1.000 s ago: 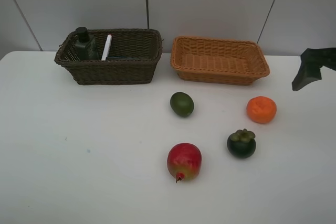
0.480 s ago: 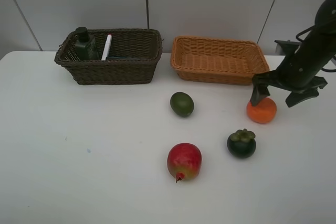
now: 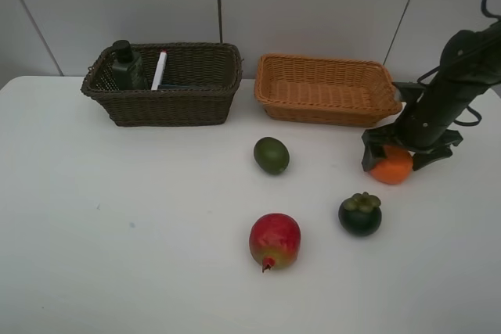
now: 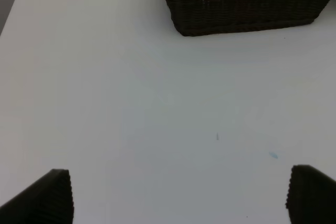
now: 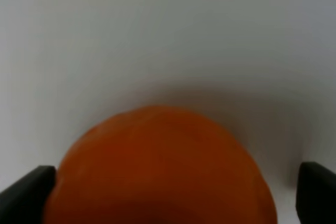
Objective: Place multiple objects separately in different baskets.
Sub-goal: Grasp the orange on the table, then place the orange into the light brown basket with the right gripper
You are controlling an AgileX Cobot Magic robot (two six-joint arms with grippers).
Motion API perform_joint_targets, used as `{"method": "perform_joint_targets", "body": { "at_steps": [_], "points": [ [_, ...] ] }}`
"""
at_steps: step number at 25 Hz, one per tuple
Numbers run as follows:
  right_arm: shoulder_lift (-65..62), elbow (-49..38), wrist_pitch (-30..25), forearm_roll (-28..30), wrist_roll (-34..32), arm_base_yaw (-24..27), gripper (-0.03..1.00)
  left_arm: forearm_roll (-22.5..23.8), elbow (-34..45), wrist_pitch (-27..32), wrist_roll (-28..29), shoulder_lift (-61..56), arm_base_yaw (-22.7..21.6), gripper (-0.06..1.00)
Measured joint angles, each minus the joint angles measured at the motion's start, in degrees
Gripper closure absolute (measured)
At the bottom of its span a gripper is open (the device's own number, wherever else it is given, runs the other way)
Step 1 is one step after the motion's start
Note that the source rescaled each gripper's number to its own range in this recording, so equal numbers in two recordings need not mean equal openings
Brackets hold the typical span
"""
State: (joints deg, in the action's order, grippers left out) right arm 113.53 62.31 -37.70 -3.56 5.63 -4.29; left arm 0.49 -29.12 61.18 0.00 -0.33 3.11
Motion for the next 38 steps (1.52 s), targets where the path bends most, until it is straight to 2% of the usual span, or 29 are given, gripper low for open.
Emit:
{"method": "perform_joint_targets", "body": {
  "at_steps": [4, 5, 6, 8, 14, 20, 26, 33, 34, 36, 37, 38],
  "points": [
    [0.97, 0.12, 1.24, 0.44, 0.27, -0.04, 0.01, 0.0, 0.0, 0.0, 0.0, 0.0, 0.0, -0.06],
    [0.97, 0.12, 1.33, 0.44, 0.27, -0.04, 0.08, 0.0, 0.0, 0.0, 0.0, 0.0, 0.0, -0.06],
    [0.97, 0.12, 1.38, 0.44, 0.34, -0.04, 0.21, 0.0, 0.0, 0.0, 0.0, 0.0, 0.0, -0.06],
    [1.09, 0.12, 1.38, 0.51, 0.33, -0.06, 0.54, 0.0, 0.0, 0.0, 0.0, 0.0, 0.0, -0.06],
    [0.32, 0.18, -0.71, 2.12, 0.33, -0.11, 0.54, 0.0, 0.0, 0.0, 0.0, 0.0, 0.0, -0.06],
    [-7.24, 2.34, -2.66, 2.34, 0.21, -0.11, 0.54, 0.0, 0.0, 0.0, 0.0, 0.0, 0.0, -0.06],
    [-6.91, 14.62, -3.94, -0.29, 0.08, -0.11, 0.54, 0.0, 0.0, 0.0, 0.0, 0.0, 0.0, -0.06],
    [5.13, 30.96, -4.48, -1.47, -0.04, -0.11, 0.53, 0.0, 0.0, -0.05, 0.0, 0.0, 0.0, -0.06],
    [7.08, 32.54, -4.48, -1.52, -0.18, -0.11, 0.47, 0.0, 0.0, -0.05, 0.0, 0.0, 0.0, -0.06],
    [10.16, 35.65, -5.08, -1.52, -0.38, -0.11, 0.21, 0.0, 0.0, -0.05, 0.0, 0.0, 0.0, -0.06],
    [10.99, 36.52, -5.5, -1.47, -0.37, -0.11, 0.11, 0.0, 0.0, -0.05, 0.0, 0.0, 0.0, -0.06],
    [11.66, 36.91, -6.07, -1.47, -0.37, -0.11, 0.05, 0.0, 0.0, -0.05, 0.0, 0.0, 0.0, -0.06]
  ]
}}
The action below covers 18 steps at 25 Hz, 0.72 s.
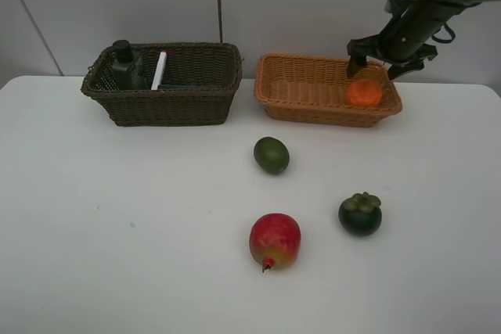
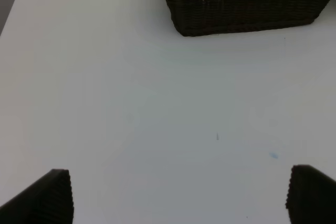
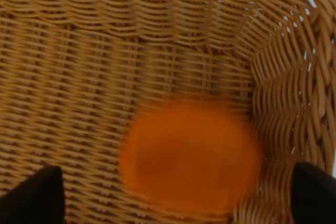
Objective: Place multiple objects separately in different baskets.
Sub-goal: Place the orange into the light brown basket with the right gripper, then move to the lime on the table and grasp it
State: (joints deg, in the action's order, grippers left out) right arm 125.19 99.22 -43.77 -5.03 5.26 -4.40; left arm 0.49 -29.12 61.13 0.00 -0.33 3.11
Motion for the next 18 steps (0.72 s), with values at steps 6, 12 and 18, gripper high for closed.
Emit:
{"method": "perform_joint_targets", "body": {
  "at_steps": [6, 12, 18],
  "points": [
    [-0.7, 0.58, -5.41, -0.27, 0.0, 0.0, -0.03, 0.0, 0.0, 0.0, 0.0, 0.0, 0.0, -0.06],
    [-6.01, 1.12, -17.31, -4.03, -0.62, -1.26, -0.03, 0.0, 0.0, 0.0, 0.0, 0.0, 0.0, -0.06],
    [-9.64, 1.19, -23.79, -4.09, -1.45, -10.1, -0.03, 0.0, 0.0, 0.0, 0.0, 0.0, 0.0, -0.06]
  ]
}}
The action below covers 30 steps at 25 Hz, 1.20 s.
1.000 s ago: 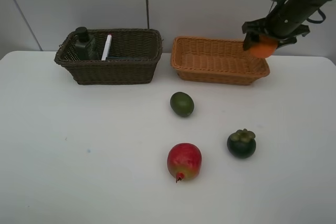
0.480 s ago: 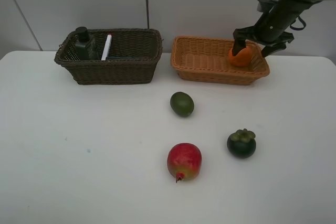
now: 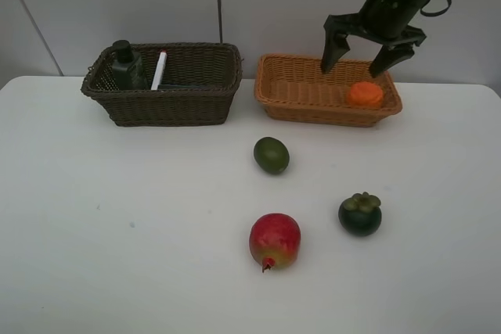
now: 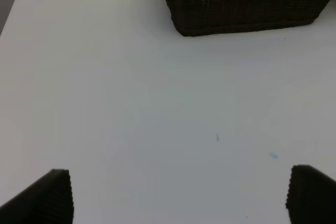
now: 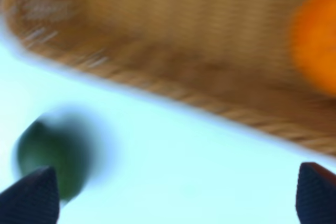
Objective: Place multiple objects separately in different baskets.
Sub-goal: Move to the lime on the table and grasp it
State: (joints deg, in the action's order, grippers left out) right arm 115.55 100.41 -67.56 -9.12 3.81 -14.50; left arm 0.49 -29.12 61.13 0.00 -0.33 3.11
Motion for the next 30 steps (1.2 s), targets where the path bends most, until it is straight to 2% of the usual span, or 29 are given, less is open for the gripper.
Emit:
{"method": "perform_joint_targets", "body": {
  "at_steps": [5, 11, 20, 30],
  "points": [
    [-0.05, -1.58, -1.49, 1.85, 0.16, -10.26, -0.03, 0.0, 0.0, 0.0, 0.0, 0.0, 0.0, -0.06],
    [-0.05, -5.96, 5.05, 5.49, 0.17, -19.43, -0.03, 0.0, 0.0, 0.0, 0.0, 0.0, 0.0, -0.06],
    [3.11, -14.09, 14.84, 7.73, 0.22, -20.39, -0.03, -0.17, 0.0, 0.0, 0.0, 0.0, 0.0, -0.06],
    [10.9, -14.61, 21.8, 11.92, 0.28, -20.39, -0.03, -0.49, 0.0, 0.0, 0.0, 0.0, 0.0, -0.06]
  ]
}}
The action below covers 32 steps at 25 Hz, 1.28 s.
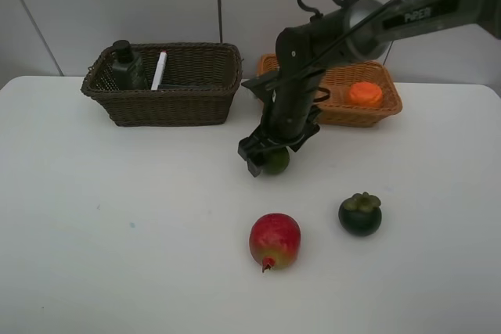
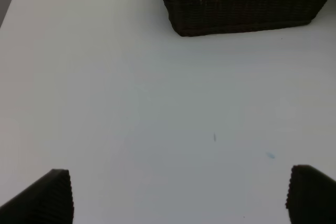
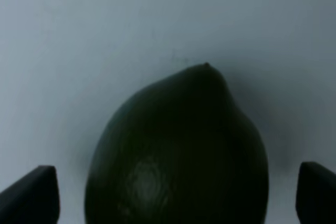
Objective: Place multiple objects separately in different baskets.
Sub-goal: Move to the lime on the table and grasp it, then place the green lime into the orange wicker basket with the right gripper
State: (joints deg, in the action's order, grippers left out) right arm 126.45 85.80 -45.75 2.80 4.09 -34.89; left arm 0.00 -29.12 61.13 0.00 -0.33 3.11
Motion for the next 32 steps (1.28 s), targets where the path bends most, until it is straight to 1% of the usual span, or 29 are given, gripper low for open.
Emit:
{"method": "perform_joint_targets", "body": {
  "at_steps": [6, 8, 9, 10, 11, 12, 13, 19, 21, 23, 25, 28, 32],
  "points": [
    [2.18, 0.0, 2.97, 0.22, 0.05, 0.0, -0.03, 0.0, 0.0, 0.0, 0.0, 0.0, 0.0, -0.06],
    [2.18, 0.0, 3.26, 0.29, 0.1, 0.0, 0.03, 0.0, 0.0, 0.0, 0.0, 0.0, 0.0, -0.06],
    [2.18, 0.0, 3.38, 0.47, 0.1, 0.0, 0.13, 0.0, 0.0, 0.0, 0.0, 0.0, 0.0, -0.06],
    [2.18, 0.0, 3.67, 0.67, 0.1, 0.0, 0.3, 0.0, 0.0, 0.0, 0.0, 0.0, 0.0, -0.06],
    [2.18, 0.0, 3.91, 0.66, 0.1, 0.0, 0.51, 0.0, 0.0, 0.0, 0.0, 0.0, 0.0, -0.06],
    [2.24, 0.05, 3.91, 0.66, 0.1, 0.0, 0.8, 0.0, 0.0, 0.0, 0.0, 0.0, 0.0, -0.06],
    [2.28, 0.11, 3.84, 0.66, 0.1, 0.0, 0.97, 0.0, 0.0, 0.0, 0.0, 0.0, 0.0, -0.06],
    [2.08, 0.39, 3.17, 0.66, 0.69, 0.0, 0.96, 0.0, 0.0, 0.0, 0.0, 0.0, 0.0, -0.06],
    [1.08, 0.25, 2.08, 0.56, 0.76, 0.0, 0.96, 0.0, 0.0, 0.0, 0.0, 0.0, 0.0, -0.06],
    [-1.52, 0.06, 1.58, 1.07, 0.76, 0.0, 0.96, 0.0, 0.0, 0.0, 0.0, 0.0, 0.0, -0.06],
    [-5.91, 0.01, 1.75, 3.06, 0.76, 0.0, 0.96, 0.0, 0.0, 0.0, 0.0, 0.0, 0.0, -0.06],
    [-11.6, 0.01, 3.47, 6.19, 0.54, 1.11, 0.96, 0.0, 0.0, 0.0, 0.0, 0.0, 0.0, -0.06],
    [-13.88, 0.01, 9.24, 7.45, -2.17, 6.87, 0.96, 0.0, 0.0, 0.0, 0.0, 0.0, 0.0, -0.06]
  ]
}}
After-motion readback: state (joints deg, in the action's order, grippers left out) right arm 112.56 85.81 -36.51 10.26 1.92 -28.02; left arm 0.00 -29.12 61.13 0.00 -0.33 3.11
